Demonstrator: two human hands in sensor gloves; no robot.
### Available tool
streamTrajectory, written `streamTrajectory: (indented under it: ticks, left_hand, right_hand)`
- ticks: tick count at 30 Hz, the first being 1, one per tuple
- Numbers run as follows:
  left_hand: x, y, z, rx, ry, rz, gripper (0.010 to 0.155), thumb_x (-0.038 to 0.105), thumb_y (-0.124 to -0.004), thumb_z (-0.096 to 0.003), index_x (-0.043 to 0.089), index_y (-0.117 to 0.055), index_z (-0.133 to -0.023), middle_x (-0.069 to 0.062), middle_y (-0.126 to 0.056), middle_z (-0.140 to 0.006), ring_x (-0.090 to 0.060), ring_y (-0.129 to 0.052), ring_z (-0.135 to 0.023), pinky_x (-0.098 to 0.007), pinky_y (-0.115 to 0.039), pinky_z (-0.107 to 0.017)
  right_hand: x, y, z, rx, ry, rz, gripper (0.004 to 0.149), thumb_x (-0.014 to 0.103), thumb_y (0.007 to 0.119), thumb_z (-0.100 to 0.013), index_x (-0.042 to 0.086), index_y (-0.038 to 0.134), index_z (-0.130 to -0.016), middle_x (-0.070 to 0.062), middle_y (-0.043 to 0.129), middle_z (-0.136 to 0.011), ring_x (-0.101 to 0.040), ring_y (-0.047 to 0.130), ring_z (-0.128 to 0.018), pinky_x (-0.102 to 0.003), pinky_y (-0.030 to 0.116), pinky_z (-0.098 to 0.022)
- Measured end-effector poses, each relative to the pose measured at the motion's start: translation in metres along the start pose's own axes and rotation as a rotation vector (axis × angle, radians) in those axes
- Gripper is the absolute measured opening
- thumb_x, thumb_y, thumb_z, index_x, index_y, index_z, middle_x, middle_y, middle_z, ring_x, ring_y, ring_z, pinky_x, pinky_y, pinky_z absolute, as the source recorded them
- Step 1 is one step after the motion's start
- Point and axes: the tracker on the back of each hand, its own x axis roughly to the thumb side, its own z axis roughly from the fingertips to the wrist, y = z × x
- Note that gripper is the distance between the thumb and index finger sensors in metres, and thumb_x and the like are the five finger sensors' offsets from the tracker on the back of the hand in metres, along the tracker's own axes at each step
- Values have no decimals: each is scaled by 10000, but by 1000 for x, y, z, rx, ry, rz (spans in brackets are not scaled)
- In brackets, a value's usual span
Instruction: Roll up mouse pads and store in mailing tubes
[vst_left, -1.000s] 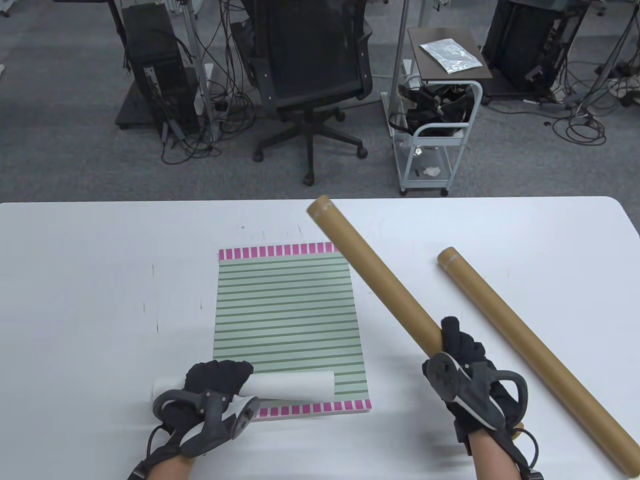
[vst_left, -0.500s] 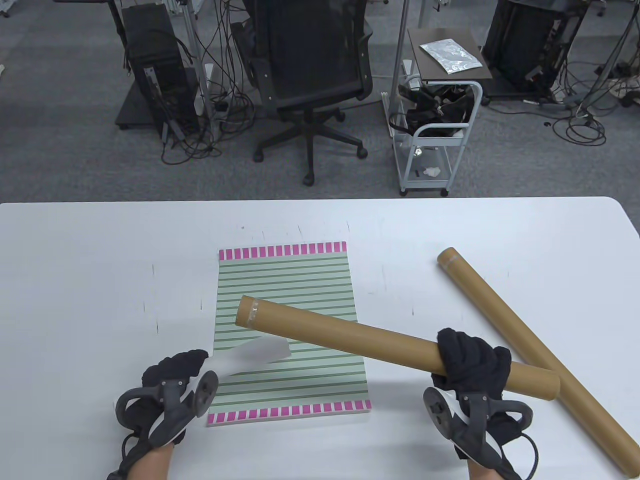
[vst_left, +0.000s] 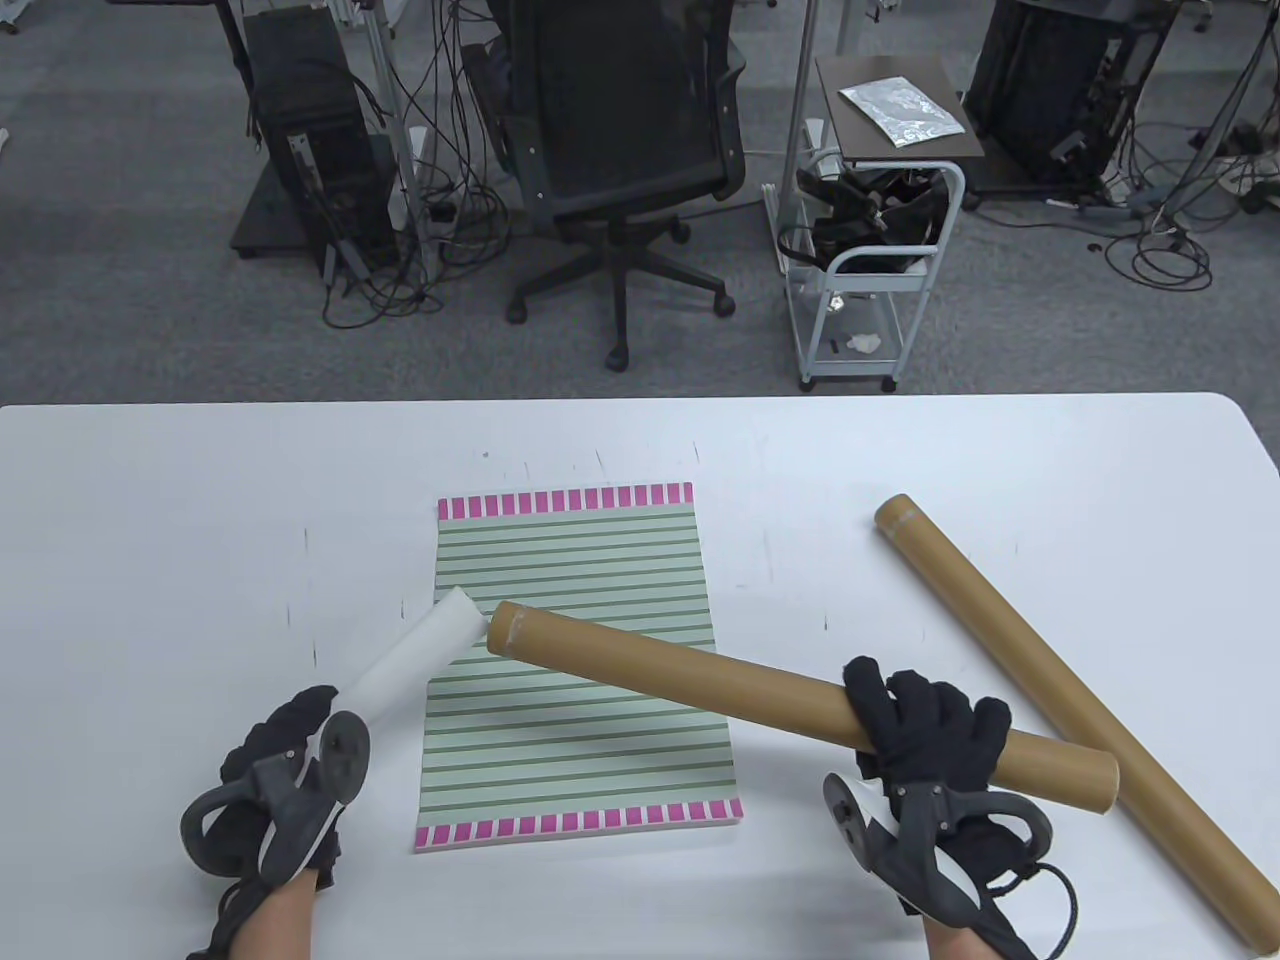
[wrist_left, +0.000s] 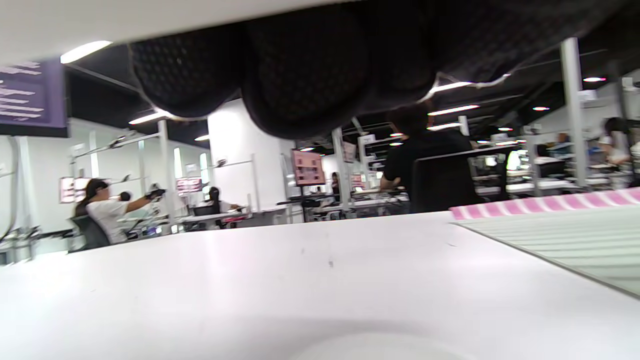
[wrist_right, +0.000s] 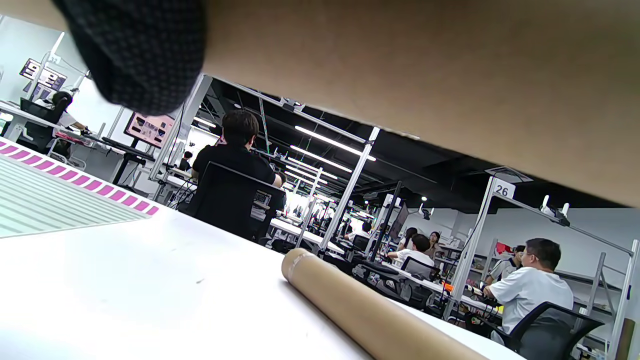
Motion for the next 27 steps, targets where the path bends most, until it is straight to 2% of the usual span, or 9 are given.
streamTrajectory:
  ticks: [4, 8, 12, 15, 17, 20, 23, 25, 27]
  left_hand:
    - [3, -4, 2, -48, -116, 25, 439, 574, -818, -356, 410, -744, -757, 174, -948, -607, -27, -996, -516, -299, -872, -545]
    - [6, -11, 8, -104, -293, 5, 426, 560, -836, -344, 471, -724, -745, 201, -919, -662, -23, -957, -616, -300, -821, -640]
    - [34, -2, 22, -39, -443, -9, 427, 555, -837, -343, 500, -697, -744, 225, -891, -703, -20, -927, -679, -307, -785, -695]
    - [57, 9, 34, -6, -529, 44, 458, 557, -831, -343, 457, -698, -770, 197, -897, -701, -35, -935, -661, -317, -795, -676]
    - [69, 16, 42, 10, -571, 25, 519, 594, -809, -327, 441, -682, -806, 195, -896, -715, -29, -941, -658, -308, -809, -663]
    - [74, 15, 44, -86, -646, 21, 646, 648, -783, -279, 423, -649, -869, 190, -886, -775, -28, -948, -697, -305, -819, -670]
    - [73, 11, 42, -217, -674, 133, 791, 699, -743, -267, 381, -589, -975, 128, -841, -923, -100, -912, -837, -359, -784, -720]
    - [73, 11, 39, -266, -674, 205, 786, 703, -705, -290, 360, -602, -990, 95, -838, -958, -144, -905, -869, -386, -773, -725]
    - [73, 12, 39, -253, -662, 232, 741, 671, -706, -297, 357, -635, -965, 96, -866, -920, -140, -923, -830, -381, -782, -709]
  right_hand:
    - [-9, 7, -2, 33, 35, 28, 784, 447, 858, -386, 339, 437, -1038, 0, 662, -1000, -323, 758, -864, -688, 607, -662]
    - [-20, 25, -6, 122, 112, 6, 801, 430, 877, -377, 310, 437, -1036, 36, 590, -1030, -322, 646, -961, -692, 466, -713]
    - [-15, 37, -5, 197, 49, 17, 771, 448, 875, -366, 351, 463, -1011, 84, 594, -1035, -276, 637, -998, -680, 480, -725]
    - [-7, 34, -3, 181, -10, 1, 750, 478, 865, -358, 351, 494, -998, 80, 627, -1020, -267, 681, -968, -682, 515, -722]
    - [-2, 28, -1, 150, -67, 24, 751, 548, 838, -340, 339, 529, -992, 71, 678, -987, -252, 737, -916, -650, 560, -728]
    - [-4, 28, 0, 134, -66, 61, 765, 592, 823, -316, 338, 547, -983, 77, 705, -964, -231, 757, -900, -608, 600, -729]
    - [-7, 33, 0, 163, -56, 82, 772, 592, 844, -295, 341, 576, -975, 79, 731, -953, -225, 778, -890, -598, 622, -722]
    - [-8, 35, -1, 171, -60, 109, 771, 600, 845, -288, 344, 587, -968, 82, 744, -945, -216, 793, -882, -587, 647, -712]
    - [-8, 36, -1, 182, -62, 100, 768, 598, 850, -284, 345, 599, -963, 82, 750, -942, -216, 799, -880, -582, 648, -711]
